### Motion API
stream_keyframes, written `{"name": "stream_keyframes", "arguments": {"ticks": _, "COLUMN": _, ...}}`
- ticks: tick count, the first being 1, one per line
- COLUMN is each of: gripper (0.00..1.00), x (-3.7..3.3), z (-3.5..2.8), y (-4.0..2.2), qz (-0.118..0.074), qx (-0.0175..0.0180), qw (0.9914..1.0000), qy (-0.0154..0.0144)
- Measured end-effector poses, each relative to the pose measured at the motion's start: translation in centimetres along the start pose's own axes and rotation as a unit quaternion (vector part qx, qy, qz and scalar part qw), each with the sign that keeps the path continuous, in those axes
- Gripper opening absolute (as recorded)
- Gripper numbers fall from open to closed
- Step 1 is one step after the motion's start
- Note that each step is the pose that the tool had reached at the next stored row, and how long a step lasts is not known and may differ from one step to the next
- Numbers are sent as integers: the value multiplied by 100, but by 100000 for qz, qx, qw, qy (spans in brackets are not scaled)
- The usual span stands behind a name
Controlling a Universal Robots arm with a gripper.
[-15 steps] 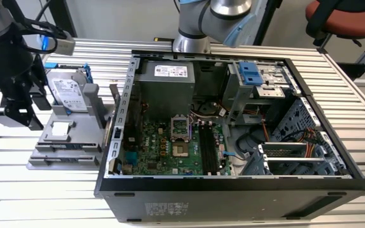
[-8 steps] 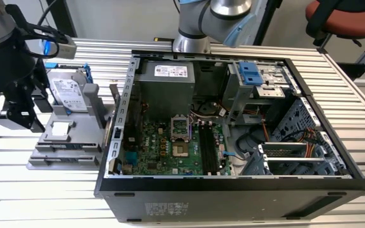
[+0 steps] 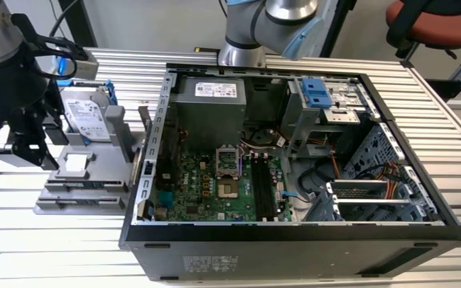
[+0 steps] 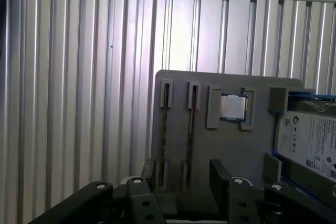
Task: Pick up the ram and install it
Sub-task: 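Pick up the ram and move it above insertion slot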
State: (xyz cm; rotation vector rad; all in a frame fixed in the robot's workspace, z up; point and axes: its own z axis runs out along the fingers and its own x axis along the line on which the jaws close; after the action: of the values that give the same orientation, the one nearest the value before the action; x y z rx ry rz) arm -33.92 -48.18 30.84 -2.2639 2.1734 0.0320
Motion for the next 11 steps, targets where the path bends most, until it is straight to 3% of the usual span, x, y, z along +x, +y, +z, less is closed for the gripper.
{"name": "stream_keyframes", "arguments": {"ticks": 11, "gripper": 100, "x": 17, "z": 124, "y": -2, "qz": 0, "qx": -1, "qw": 100000, "qy": 0}}
